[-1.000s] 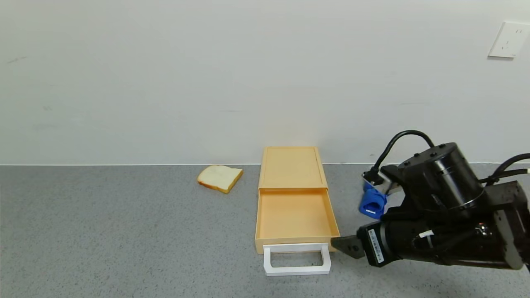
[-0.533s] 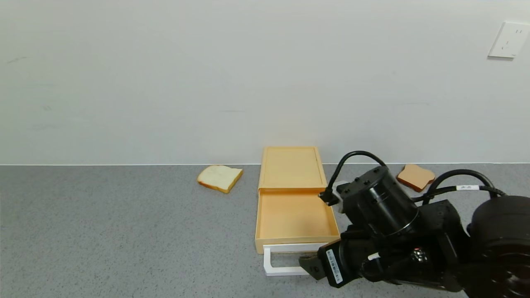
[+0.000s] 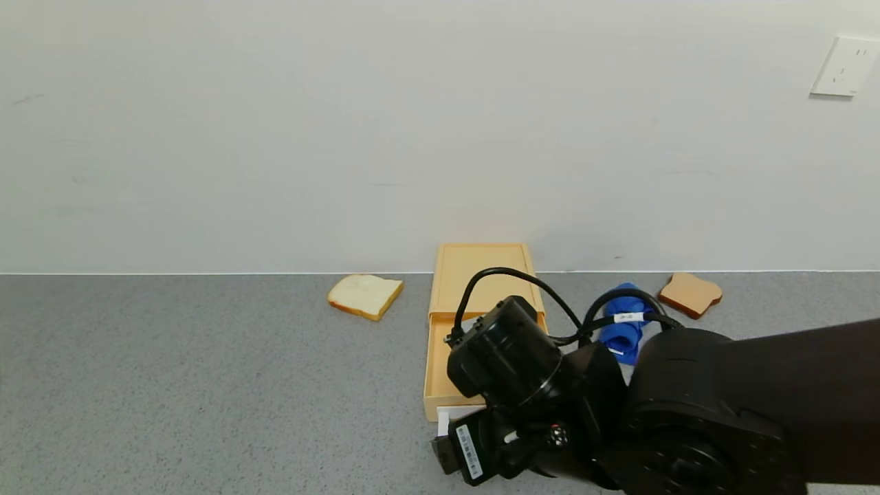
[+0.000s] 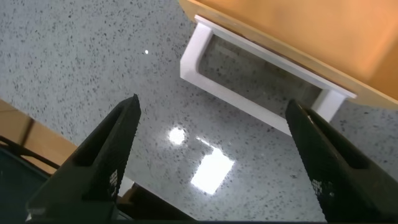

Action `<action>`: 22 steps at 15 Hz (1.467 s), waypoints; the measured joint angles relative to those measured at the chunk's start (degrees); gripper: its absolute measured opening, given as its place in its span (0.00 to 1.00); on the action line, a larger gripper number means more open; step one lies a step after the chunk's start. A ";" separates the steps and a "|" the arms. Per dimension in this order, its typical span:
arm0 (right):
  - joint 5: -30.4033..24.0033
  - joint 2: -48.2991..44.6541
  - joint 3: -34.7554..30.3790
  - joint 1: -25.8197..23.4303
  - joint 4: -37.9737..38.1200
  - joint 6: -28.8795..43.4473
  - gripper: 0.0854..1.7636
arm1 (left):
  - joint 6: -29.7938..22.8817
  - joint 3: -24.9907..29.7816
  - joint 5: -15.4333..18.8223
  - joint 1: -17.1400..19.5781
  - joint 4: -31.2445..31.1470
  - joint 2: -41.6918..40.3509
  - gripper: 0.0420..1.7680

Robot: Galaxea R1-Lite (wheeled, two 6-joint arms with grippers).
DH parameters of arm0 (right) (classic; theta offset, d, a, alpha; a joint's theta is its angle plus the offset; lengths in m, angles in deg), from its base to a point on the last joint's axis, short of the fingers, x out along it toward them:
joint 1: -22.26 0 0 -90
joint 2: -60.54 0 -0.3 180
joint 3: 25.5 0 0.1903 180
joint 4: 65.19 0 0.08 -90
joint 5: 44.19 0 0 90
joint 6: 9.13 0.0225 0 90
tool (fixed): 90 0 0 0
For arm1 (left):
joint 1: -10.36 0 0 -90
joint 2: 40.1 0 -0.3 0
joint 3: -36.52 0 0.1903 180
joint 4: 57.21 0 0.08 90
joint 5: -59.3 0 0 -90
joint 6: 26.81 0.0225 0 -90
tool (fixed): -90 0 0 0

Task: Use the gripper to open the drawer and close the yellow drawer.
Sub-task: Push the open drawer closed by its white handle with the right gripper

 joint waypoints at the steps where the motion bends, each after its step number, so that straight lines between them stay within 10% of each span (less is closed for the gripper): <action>1: 0.52 1.91 3.28 0.41 2.82 1.44 0.97 | -0.02 0.00 -0.02 0.00 0.00 0.00 0.97; 12: 1.39 18.25 31.89 0.76 27.36 15.84 0.97 | -0.02 0.00 0.00 0.00 0.00 0.00 0.97; 22: 3.45 23.43 36.79 -0.49 29.39 18.37 0.97 | 0.00 0.00 -0.02 0.00 0.00 0.00 0.97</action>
